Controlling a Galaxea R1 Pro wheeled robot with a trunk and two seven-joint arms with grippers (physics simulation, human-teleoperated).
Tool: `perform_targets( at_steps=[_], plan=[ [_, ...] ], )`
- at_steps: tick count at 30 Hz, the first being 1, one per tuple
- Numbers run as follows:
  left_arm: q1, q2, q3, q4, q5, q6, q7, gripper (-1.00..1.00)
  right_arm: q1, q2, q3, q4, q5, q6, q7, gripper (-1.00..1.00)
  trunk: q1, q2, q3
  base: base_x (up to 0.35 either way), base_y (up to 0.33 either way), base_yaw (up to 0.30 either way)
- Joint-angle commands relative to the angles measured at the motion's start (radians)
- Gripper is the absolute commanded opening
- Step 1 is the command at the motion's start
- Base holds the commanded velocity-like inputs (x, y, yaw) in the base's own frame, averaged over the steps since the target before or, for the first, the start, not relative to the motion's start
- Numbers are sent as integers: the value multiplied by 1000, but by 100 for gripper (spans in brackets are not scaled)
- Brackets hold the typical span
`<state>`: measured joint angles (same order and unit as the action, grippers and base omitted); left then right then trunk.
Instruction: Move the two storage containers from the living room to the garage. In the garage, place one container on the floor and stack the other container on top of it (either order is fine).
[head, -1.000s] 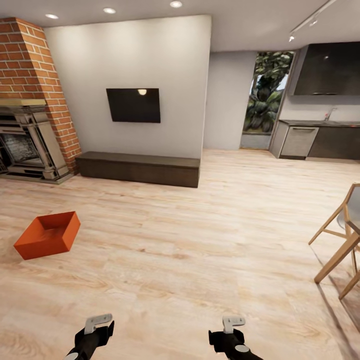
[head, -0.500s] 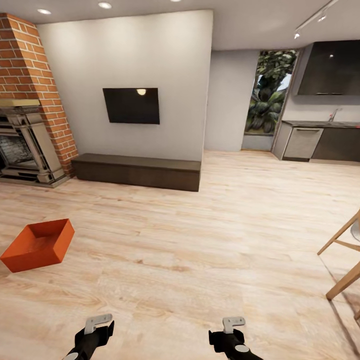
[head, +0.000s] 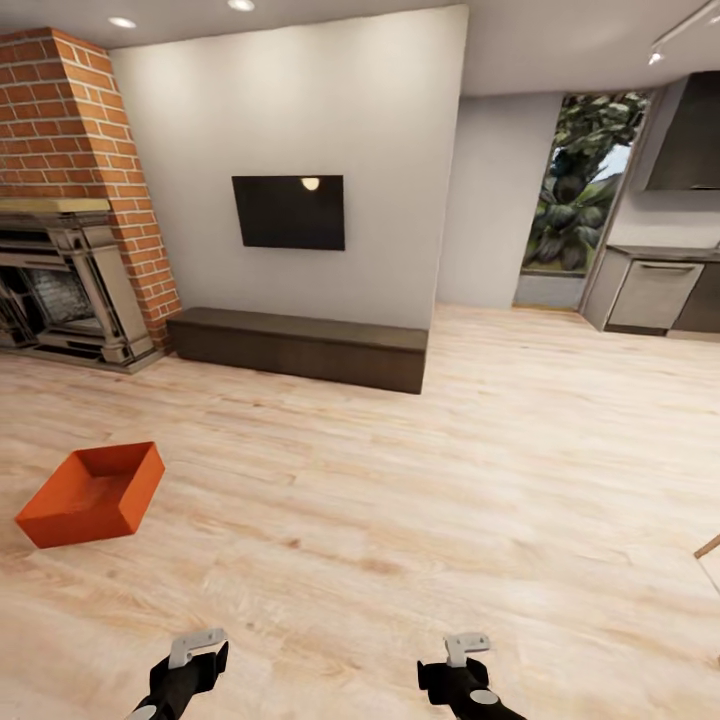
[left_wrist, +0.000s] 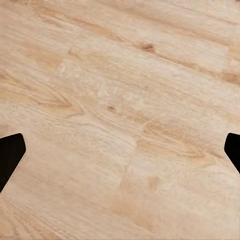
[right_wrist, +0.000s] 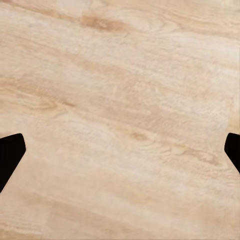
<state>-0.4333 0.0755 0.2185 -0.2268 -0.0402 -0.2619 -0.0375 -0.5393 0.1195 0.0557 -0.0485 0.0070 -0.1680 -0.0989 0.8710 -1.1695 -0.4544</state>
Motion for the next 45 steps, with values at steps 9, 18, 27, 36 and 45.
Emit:
perform_targets(
  at_steps=[9,18,27,36,45],
  plan=[
    [-2,0,7,1,-4,-3,-4,100,0,1,6,1,1,-2,-5,100,1,0,-1,344,0,286],
    [-1,0,7,1,-4,-3,-4,100,3,1,6,1,1,-2,-5,100,1,0,-1,344,0,288],
    [-1,0,7,1,-4,-3,-4,100,4,0,6,1,1,-2,-5,100,1,0,-1,344,0,288],
    [-2,-1,6,1,-4,-3,-4,100,4,1,6,1,1,-2,-5,100,1,0,-1,344,-2,288],
    [-1,-1,6,1,-4,-3,-4,100,4,1,6,1,1,-2,-5,100,1,0,-1,344,-62,288]
  ],
)
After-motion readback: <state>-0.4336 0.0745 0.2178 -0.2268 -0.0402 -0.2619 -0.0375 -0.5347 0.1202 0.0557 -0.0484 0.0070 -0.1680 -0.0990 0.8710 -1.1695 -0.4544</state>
